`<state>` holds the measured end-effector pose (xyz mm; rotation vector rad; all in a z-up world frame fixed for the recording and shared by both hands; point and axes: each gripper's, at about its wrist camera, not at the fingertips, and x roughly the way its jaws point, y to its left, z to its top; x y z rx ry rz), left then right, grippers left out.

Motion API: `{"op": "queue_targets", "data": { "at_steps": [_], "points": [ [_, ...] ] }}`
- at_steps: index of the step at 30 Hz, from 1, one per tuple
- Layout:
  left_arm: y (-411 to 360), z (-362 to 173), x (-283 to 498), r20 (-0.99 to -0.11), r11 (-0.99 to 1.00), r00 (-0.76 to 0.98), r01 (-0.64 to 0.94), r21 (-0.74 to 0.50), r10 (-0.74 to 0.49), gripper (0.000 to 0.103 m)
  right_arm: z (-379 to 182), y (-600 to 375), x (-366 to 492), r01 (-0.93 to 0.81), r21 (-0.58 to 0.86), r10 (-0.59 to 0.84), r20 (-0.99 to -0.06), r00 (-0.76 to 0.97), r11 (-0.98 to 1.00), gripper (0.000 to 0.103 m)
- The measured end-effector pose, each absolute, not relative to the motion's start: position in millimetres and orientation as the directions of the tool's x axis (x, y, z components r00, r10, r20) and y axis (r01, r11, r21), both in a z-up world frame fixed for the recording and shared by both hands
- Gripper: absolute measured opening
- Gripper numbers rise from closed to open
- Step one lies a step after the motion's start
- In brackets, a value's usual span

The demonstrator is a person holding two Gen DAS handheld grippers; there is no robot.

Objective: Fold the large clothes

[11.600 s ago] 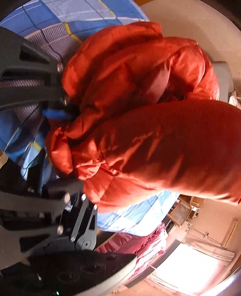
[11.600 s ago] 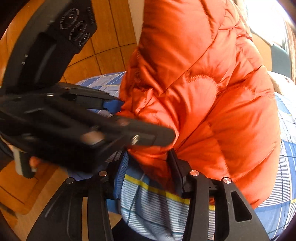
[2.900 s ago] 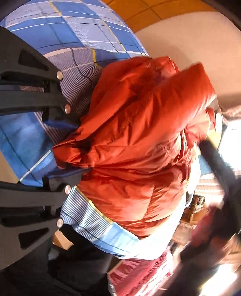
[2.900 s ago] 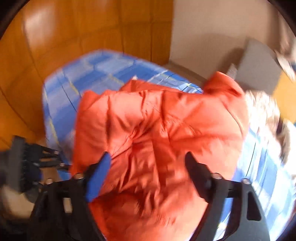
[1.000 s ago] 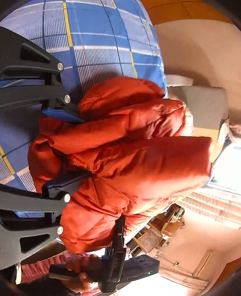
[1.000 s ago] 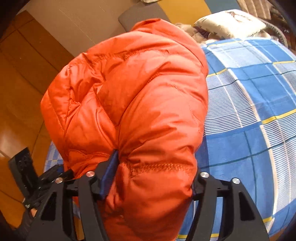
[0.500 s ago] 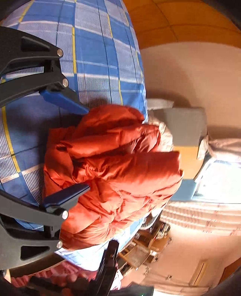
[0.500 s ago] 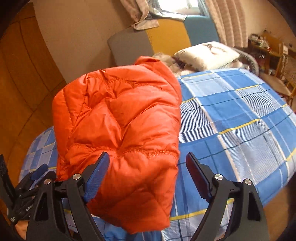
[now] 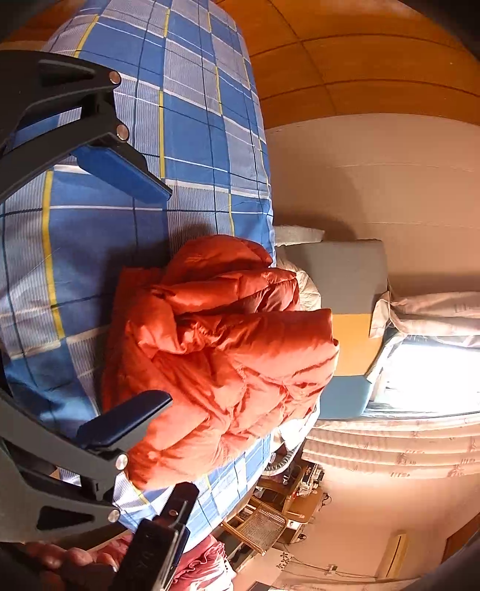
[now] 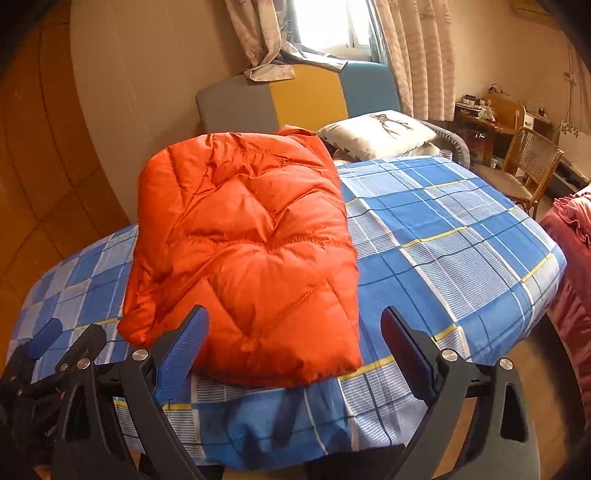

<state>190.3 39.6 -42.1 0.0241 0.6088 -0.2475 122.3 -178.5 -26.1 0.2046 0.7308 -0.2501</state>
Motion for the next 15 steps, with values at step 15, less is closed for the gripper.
{"op": "queue_targets", "data": {
  "at_steps": [15],
  "points": [
    [40, -35, 149, -0.51, 0.987, 0.847, 0.162, -0.015, -0.147, 0.101, -11, -171, 98, 0.336, 0.022, -0.244, -0.641, 0.727, 0.942, 0.1]
  ]
}}
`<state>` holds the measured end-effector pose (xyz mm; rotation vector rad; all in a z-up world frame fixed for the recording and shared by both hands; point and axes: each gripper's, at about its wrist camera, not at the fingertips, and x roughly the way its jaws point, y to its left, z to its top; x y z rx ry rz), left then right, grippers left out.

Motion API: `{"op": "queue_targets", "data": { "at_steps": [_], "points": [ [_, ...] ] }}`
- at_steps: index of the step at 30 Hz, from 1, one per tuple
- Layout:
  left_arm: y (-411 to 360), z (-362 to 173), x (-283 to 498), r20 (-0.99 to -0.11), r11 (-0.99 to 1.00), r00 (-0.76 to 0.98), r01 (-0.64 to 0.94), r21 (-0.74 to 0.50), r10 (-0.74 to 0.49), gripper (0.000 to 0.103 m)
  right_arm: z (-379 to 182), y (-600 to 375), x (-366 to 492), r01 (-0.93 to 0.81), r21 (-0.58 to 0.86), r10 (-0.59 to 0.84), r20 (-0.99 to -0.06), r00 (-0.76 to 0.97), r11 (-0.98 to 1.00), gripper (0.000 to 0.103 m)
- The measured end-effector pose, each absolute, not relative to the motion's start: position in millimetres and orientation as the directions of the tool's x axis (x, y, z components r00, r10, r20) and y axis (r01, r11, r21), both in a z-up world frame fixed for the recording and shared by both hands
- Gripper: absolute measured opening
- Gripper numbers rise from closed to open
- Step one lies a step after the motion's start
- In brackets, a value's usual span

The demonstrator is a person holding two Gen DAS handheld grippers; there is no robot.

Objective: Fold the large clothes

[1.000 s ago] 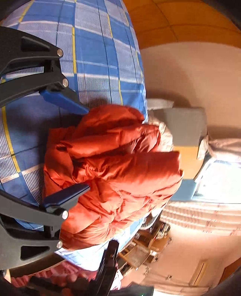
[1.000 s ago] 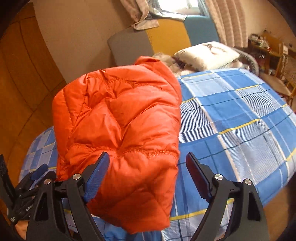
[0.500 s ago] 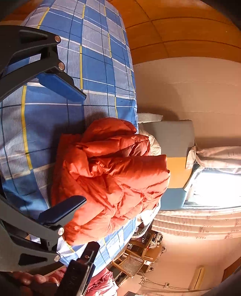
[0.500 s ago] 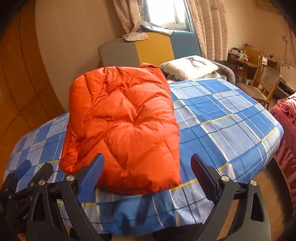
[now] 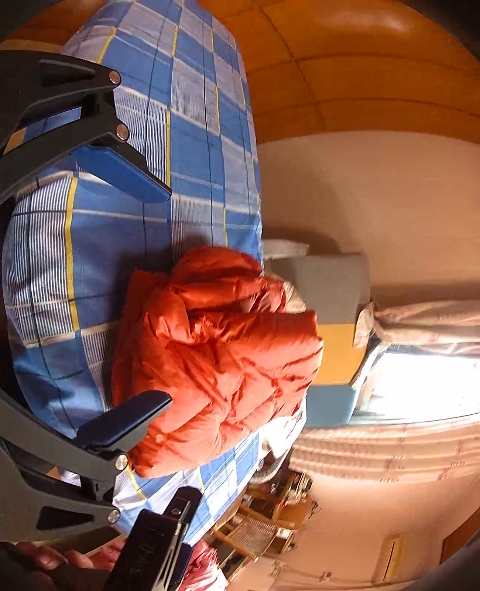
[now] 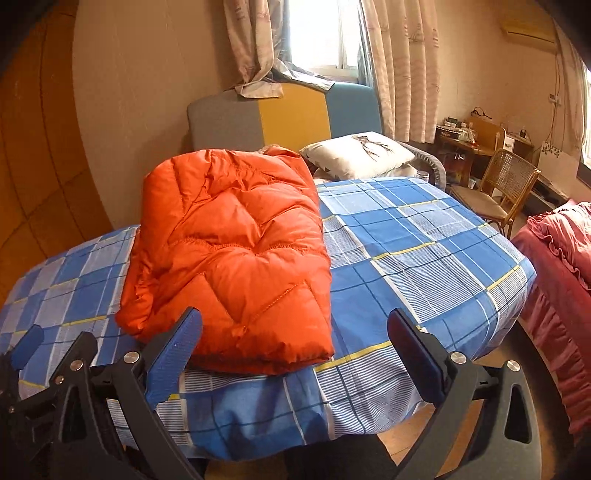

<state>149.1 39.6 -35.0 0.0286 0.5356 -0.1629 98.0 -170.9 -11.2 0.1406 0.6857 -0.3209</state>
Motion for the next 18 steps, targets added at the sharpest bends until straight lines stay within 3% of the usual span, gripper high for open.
{"op": "queue_targets", "data": {
  "at_steps": [11, 18],
  "points": [
    [56, -35, 143, -0.506, 0.996, 0.859, 0.084, -0.018, -0.081, 0.101, -10, -155, 89, 0.312, -0.001, -0.246, -0.62, 0.745, 0.95, 0.1],
    [53, -29, 136, -0.485, 0.996, 0.871, 0.088, -0.006, -0.081, 0.101, -11, -147, 80, 0.317, -0.104, -0.317, -0.576, 0.754, 0.943, 0.1]
  ]
}}
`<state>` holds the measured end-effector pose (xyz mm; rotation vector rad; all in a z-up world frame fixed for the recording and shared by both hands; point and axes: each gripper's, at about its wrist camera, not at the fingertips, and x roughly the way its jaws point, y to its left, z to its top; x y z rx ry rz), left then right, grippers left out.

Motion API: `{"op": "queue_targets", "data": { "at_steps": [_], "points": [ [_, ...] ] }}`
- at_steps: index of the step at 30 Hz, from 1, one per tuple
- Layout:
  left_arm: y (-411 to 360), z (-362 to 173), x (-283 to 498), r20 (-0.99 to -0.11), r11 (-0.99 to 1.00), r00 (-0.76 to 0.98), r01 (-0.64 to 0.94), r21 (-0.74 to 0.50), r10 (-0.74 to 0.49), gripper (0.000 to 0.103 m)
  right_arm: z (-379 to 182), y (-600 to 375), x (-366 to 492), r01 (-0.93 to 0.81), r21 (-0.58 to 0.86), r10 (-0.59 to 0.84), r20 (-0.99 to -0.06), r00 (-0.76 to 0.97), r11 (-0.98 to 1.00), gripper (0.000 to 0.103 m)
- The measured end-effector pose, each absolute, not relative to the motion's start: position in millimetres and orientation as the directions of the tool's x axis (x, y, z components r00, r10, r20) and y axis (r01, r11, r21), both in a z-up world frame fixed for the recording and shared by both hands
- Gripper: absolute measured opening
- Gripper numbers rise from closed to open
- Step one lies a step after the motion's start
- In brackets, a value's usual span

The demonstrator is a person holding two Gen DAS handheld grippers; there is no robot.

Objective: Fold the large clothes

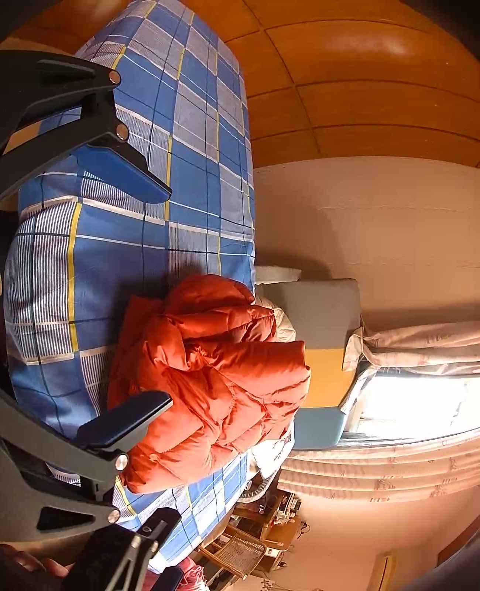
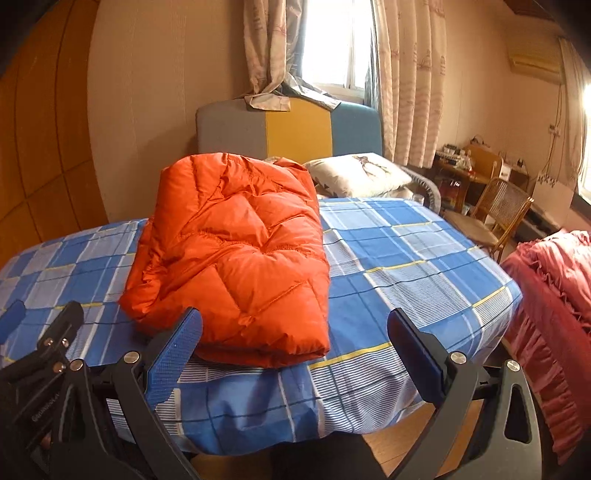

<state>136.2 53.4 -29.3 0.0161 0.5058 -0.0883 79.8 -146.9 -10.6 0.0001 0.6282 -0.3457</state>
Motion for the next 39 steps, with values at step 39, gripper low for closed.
{"op": "queue_targets", "data": {
  "at_steps": [39],
  "points": [
    [58, -29, 167, -0.536, 0.992, 0.836, 0.128, -0.02, -0.119, 0.101, -17, -189, 99, 0.358, -0.002, -0.274, -0.648, 0.71, 0.934, 0.1]
  ]
}}
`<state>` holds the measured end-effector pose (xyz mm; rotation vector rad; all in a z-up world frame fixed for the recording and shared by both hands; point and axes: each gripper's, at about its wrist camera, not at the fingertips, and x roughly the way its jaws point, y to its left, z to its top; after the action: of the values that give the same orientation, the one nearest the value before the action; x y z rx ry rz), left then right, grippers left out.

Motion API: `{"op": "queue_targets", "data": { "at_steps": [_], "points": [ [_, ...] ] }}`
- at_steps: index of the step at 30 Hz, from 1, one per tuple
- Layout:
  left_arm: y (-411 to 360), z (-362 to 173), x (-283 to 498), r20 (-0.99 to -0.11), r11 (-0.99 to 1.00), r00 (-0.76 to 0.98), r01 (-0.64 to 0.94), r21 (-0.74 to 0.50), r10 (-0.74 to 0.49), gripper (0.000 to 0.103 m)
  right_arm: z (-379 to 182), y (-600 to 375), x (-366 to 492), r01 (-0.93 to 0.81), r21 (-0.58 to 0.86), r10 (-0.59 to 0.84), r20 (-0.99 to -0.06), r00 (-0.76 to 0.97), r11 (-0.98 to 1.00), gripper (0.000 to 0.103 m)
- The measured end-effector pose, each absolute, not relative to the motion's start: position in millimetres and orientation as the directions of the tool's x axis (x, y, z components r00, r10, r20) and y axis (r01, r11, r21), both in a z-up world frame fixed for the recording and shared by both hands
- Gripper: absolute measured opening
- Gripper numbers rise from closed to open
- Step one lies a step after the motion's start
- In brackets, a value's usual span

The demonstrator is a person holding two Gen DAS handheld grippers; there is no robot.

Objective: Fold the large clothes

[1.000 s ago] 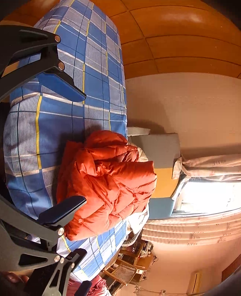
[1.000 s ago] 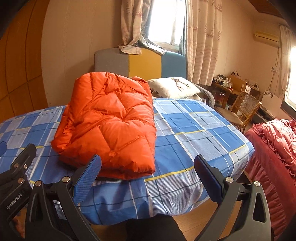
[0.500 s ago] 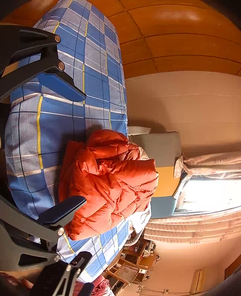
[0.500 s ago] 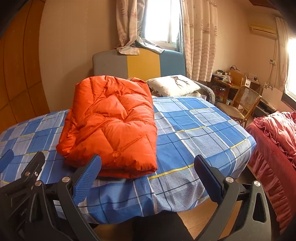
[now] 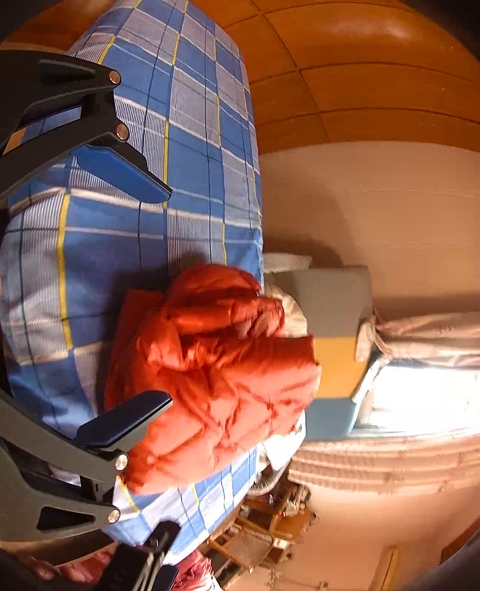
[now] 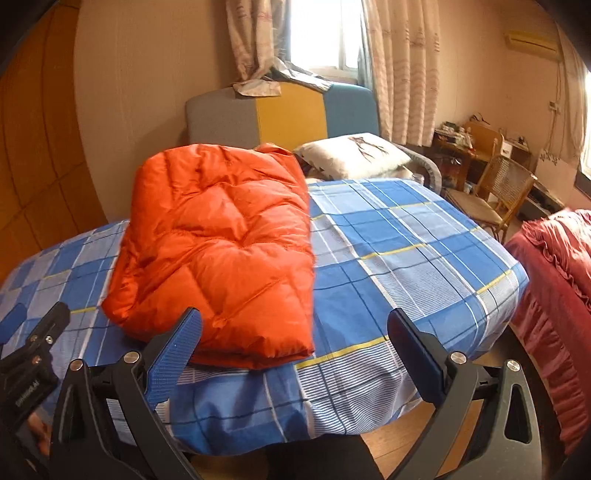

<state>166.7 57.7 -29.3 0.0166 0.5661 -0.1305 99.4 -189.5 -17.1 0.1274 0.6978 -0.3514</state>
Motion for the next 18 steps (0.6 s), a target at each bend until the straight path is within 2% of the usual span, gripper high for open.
{"op": "queue_targets", "data": {
  "at_steps": [5, 18],
  "points": [
    [58, -29, 182, -0.537, 0.993, 0.838, 0.115, 0.004, -0.095, 0.101, -22, -200, 108, 0.388, -0.011, -0.3, -0.655, 0.693, 0.921, 0.1],
    [43, -42, 206, -0.592, 0.99, 0.798, 0.14, -0.006, -0.117, 0.101, -37, -227, 139, 0.385, 0.104, -0.201, -0.713, 0.672, 0.917, 0.1]
  ]
}}
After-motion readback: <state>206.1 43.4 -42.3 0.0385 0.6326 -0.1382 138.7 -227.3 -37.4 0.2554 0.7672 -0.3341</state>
